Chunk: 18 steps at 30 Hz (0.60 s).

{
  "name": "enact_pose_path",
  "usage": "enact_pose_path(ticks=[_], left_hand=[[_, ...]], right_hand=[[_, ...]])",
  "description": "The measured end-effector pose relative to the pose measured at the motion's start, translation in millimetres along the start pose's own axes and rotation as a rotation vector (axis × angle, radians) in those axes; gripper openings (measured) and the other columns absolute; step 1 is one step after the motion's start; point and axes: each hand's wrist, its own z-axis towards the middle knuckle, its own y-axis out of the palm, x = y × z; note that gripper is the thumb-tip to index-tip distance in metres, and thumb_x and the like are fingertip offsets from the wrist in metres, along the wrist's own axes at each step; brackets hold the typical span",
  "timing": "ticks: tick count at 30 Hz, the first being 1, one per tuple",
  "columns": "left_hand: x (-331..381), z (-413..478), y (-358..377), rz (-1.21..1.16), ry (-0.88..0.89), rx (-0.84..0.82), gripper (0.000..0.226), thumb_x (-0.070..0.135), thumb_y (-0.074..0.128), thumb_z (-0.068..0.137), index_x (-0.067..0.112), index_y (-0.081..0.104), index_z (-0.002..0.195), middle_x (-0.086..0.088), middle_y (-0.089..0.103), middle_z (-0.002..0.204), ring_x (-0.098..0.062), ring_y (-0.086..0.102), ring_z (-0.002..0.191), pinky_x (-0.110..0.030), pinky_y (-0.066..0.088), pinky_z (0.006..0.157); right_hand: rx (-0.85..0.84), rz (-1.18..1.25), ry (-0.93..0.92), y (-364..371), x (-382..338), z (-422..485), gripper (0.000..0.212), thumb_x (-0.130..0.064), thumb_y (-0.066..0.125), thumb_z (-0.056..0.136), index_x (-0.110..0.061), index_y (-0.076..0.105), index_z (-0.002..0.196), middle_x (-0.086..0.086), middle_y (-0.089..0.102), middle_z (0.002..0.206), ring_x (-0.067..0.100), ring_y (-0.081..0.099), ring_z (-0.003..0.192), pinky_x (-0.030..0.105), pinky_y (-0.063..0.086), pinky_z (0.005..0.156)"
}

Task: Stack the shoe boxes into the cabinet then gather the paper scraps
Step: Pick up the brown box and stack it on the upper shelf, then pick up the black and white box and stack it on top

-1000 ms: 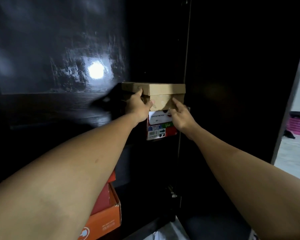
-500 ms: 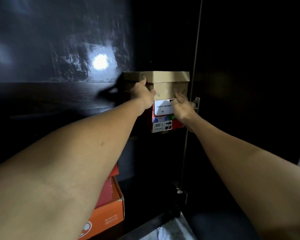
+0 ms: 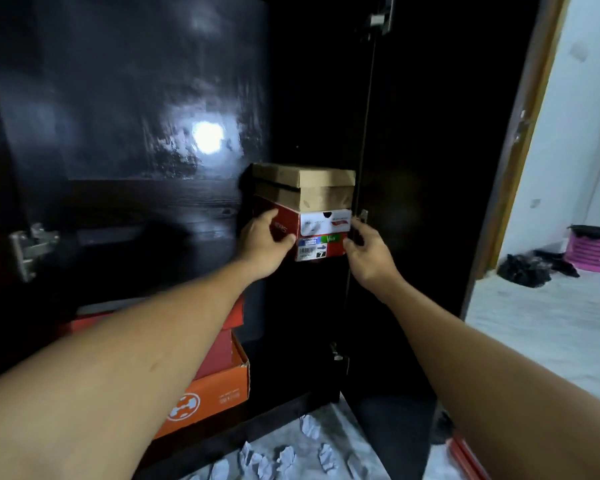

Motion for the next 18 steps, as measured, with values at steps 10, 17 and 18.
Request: enact_pose_path(ticks=[10, 17, 18], left_hand=[[-11.6, -260.5, -39.8, -0.003, -0.334, -0.251, 0.068, 0.031, 0.072, 0.088, 0.012, 0.043, 0.146, -0.012, 0.056, 0.139, -0.027, 0.058, 0.122, -0.029, 0.044, 0.098], [-74.3, -444.8, -4.5, 0.103, -0.573, -0.487, 0.084, 0.066, 0.069, 0.067, 0.022, 0.052, 0.136, -0.006, 0.061, 0.133, -0.027, 0.059, 0.118, -0.036, 0.051, 0.095], [-78.0, -468.0, -0.8, 0.098, -0.611, -0.520, 0.090, 0.071, 0.070, 0.063, 0.023, 0.052, 0.138, -0.004, 0.061, 0.134, -0.025, 0.058, 0.119, -0.036, 0.051, 0.096]], right_hand=[[-0.112, -0.269, 0.204, -36.7, -12.9, -252.2, 0.049, -0.030, 0.055, 0.100, -0.015, 0.045, 0.146, 0.008, 0.059, 0.130, 0.017, 0.064, 0.096, 0.024, 0.045, 0.080], [-0.199, -0.359, 0.479, -41.2, 71.5, -389.2, 0.042, -0.020, 0.060, 0.097, -0.006, 0.054, 0.136, 0.014, 0.065, 0.120, 0.019, 0.058, 0.095, 0.026, 0.043, 0.082], [-0.227, -0.367, 0.516, -39.7, 86.8, -402.5, 0.045, -0.023, 0.059, 0.097, -0.008, 0.052, 0.139, 0.014, 0.065, 0.119, 0.018, 0.058, 0.089, 0.024, 0.043, 0.079]])
